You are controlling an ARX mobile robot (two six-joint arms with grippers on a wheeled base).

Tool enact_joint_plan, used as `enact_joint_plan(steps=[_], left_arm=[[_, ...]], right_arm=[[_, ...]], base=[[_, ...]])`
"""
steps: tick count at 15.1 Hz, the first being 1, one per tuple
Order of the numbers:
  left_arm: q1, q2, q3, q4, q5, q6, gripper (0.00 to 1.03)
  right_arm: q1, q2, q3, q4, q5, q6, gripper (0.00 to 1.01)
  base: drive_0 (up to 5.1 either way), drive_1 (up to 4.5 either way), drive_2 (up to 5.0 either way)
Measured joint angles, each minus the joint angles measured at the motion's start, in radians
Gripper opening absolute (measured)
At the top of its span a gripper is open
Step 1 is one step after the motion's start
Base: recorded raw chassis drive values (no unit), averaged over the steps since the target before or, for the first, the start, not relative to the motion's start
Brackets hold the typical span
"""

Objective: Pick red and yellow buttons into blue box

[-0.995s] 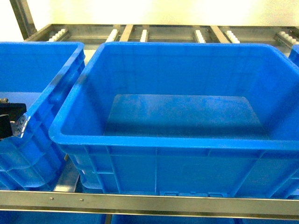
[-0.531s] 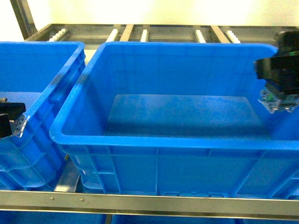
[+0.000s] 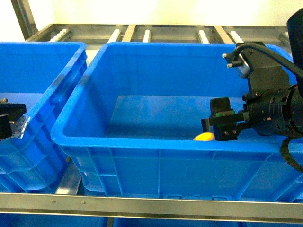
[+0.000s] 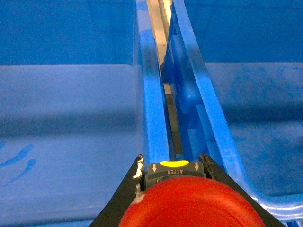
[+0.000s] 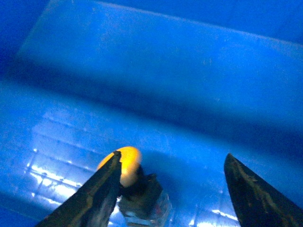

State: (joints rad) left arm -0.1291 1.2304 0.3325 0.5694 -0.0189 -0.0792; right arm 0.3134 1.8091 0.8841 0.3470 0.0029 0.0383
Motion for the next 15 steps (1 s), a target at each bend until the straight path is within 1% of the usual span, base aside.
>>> enact_joint_plan(steps=[1, 2, 3, 5, 7, 8, 11, 12, 13, 15], left_arm=[[0.000, 0.000, 0.000, 0.000, 0.000, 0.000, 0.27], [0.000, 0.000, 0.000, 0.000, 0.000, 0.000, 0.27], [0.000, 0.000, 0.000, 0.000, 0.000, 0.000, 0.27], [0.000, 0.000, 0.000, 0.000, 0.000, 0.000, 0.27], [0.000, 0.000, 0.000, 0.000, 0.000, 0.000, 0.27], [0.000, 0.000, 0.000, 0.000, 0.000, 0.000, 0.27], [0.000, 0.000, 0.000, -0.001, 0.000, 0.000, 0.27], [0.000, 0.000, 0.000, -0.001, 0.000, 0.000, 0.27], [0.000, 0.000, 0.000, -0.001, 0.000, 0.000, 0.27], [0.000, 0.000, 0.000, -0.001, 0.000, 0.000, 0.27]], right_arm=[[-0.007, -0.034, -0.011, 0.022, 0.004, 0.006, 0.83], [-0.021, -0.072, -0.030, 0.032, 0.012, 0.019, 0.96], [-0.048, -0.136, -0.061, 0.041, 0.027, 0.026, 0.98], [-0.093, -0.242, -0.113, 0.049, 0.035, 0.026, 0.98], [-0.170, -0.365, -0.195, 0.063, 0.035, 0.025, 0.98], [-0.281, -0.491, -0.290, 0.076, 0.042, 0.027, 0.98], [-0.399, -0.643, -0.401, 0.076, 0.039, 0.031, 0.98], [-0.428, -0.690, -0.436, 0.060, 0.027, 0.031, 0.98], [-0.443, -0.714, -0.457, 0.060, 0.027, 0.032, 0.98], [-0.469, -0.767, -0.497, 0.055, 0.009, 0.036, 0.98]], base=[[0.0, 0.00, 0.0], [0.0, 0.00, 0.0], [0.0, 0.00, 0.0], [0.0, 0.00, 0.0], [0.0, 0.00, 0.0], [0.0, 0.00, 0.0], [0.0, 0.00, 0.0], [0.0, 0.00, 0.0], [0.0, 0.00, 0.0], [0.0, 0.00, 0.0]])
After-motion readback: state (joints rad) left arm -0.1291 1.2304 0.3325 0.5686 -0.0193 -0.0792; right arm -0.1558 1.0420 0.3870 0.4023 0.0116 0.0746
